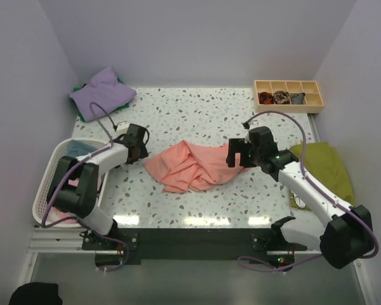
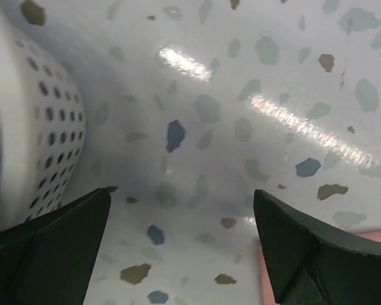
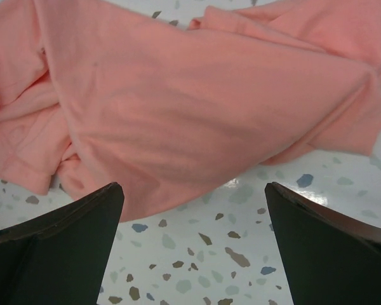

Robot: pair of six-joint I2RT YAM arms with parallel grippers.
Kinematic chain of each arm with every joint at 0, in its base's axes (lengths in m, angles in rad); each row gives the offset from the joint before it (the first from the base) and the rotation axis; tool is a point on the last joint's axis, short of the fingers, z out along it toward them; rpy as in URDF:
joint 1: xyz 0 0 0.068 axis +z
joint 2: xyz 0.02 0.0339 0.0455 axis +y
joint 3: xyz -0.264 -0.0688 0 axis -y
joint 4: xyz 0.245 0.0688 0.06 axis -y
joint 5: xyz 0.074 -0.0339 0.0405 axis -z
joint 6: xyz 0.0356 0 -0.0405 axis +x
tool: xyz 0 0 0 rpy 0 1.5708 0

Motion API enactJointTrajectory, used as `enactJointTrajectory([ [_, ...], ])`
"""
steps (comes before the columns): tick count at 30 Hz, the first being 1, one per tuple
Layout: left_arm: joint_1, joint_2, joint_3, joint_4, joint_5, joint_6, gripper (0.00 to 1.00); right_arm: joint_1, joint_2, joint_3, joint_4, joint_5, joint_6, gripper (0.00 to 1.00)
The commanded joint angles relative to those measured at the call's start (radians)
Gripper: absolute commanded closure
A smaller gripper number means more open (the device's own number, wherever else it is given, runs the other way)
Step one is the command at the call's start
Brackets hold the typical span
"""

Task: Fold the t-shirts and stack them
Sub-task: Flatten out the tshirt

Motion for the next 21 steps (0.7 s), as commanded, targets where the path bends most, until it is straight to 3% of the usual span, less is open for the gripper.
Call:
enactJointTrajectory([
  [1,0.057,-0.226,-0.077,-0.025,-0.042,-0.013,0.00,0.058,0.035,0.032,0.045,-0.145,-0.027,0.01],
  [5,0.141,-0.285,-0.094,-0.044,-0.087,0.008,0.00,0.143,0.109,0.060,0.015,-0.133,-0.031,0.01],
  [9,0.189,-0.296,-0.111,0.019,-0.013,0.028,0.00,0.226,0.134,0.071,-0.015,-0.081,-0.051,0.01],
  [15,0.212,-0.265,-0.082,-0.019,-0.133,0.007,0.00,0.335,0.158,0.072,-0.057,0.079,-0.068,0.01],
  [21,0.215,-0.345,-0.146,0.114,0.128,0.065,0.00,0.361,0.219,0.069,-0.003,0.163,-0.085,0.01],
])
